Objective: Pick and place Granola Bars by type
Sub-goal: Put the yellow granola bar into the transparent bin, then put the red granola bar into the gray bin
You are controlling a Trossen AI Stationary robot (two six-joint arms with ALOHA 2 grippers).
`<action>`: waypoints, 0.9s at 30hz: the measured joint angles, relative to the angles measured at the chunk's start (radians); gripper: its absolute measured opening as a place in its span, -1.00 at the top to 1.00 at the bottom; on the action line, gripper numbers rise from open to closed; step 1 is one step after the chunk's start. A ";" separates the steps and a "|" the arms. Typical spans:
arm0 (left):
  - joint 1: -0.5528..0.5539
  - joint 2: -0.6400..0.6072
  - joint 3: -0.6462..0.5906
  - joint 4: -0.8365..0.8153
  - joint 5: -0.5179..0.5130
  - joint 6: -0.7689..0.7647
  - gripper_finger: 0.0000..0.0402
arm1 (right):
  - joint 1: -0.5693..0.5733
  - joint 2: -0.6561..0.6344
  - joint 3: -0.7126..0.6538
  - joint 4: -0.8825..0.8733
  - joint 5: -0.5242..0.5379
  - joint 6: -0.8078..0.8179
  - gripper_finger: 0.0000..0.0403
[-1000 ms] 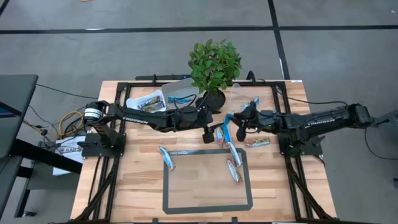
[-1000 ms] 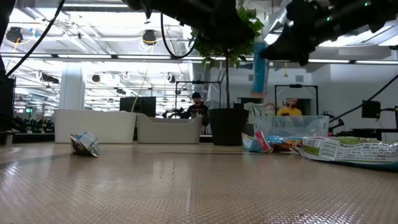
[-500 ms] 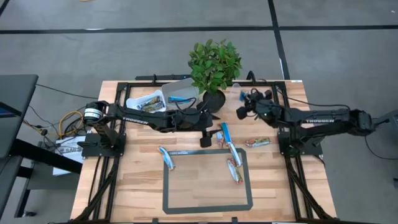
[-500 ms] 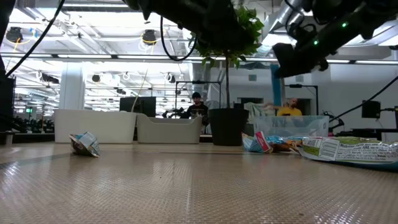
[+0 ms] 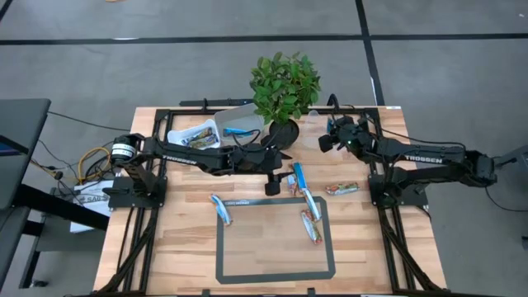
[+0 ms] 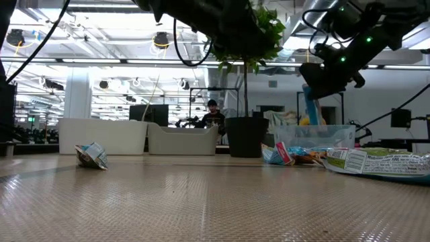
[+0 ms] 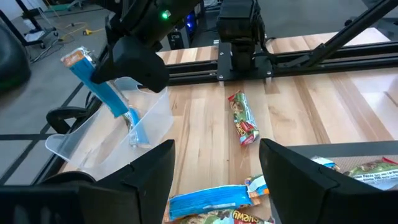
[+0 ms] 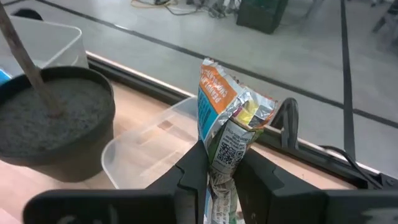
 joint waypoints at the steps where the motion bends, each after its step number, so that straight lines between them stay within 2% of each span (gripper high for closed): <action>1: 0.000 0.000 0.000 -0.004 0.000 0.000 -0.13 | -0.003 0.000 0.000 -0.006 0.000 0.000 0.68; 13: 0.000 0.000 0.000 -0.039 0.000 -0.015 -0.14 | -0.008 0.000 0.000 -0.012 -0.001 0.000 0.18; 16: 0.000 0.000 0.000 -0.044 0.000 -0.015 -0.14 | -0.007 0.000 0.000 -0.012 -0.031 0.000 0.08; 21: 0.000 0.000 0.000 -0.053 0.000 -0.015 -0.14 | -0.008 0.000 0.000 -0.012 -0.196 0.000 0.00; 27: 0.000 0.000 0.000 -0.078 0.010 -0.015 -0.14 | -0.007 0.000 0.000 -0.026 -0.520 0.098 0.00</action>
